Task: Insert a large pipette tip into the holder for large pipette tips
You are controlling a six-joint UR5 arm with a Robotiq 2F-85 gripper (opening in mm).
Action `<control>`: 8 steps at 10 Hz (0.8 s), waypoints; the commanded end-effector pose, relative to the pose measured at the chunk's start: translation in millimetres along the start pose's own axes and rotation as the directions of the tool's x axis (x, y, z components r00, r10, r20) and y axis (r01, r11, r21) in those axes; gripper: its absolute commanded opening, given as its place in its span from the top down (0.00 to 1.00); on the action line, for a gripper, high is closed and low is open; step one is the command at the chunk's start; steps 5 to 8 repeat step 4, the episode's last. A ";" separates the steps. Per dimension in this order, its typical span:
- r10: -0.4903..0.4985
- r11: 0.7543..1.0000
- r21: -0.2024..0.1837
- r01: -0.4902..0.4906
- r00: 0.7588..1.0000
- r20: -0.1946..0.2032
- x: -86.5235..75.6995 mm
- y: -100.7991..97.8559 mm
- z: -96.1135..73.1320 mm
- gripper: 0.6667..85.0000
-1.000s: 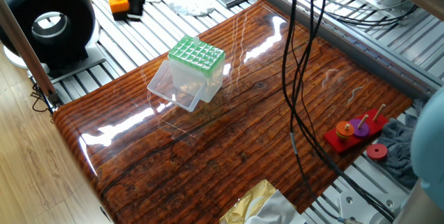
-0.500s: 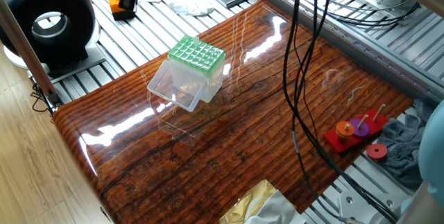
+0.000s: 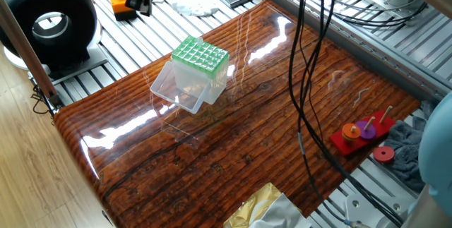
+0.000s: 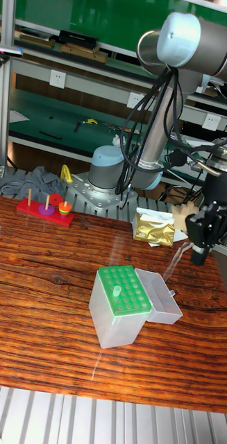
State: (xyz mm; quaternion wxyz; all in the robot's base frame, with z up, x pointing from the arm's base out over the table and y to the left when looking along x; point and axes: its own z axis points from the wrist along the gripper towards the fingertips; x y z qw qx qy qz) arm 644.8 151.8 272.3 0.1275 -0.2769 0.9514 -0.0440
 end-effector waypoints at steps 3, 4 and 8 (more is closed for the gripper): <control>0.027 1.000 -0.008 -0.027 1.000 -0.012 15.2 -3.6 -2.1 1.00; 0.025 1.000 -0.012 -0.025 1.000 -0.009 16.0 -3.3 -1.8 1.00; 0.025 1.000 -0.012 -0.025 1.000 -0.009 16.0 -3.3 -1.8 1.00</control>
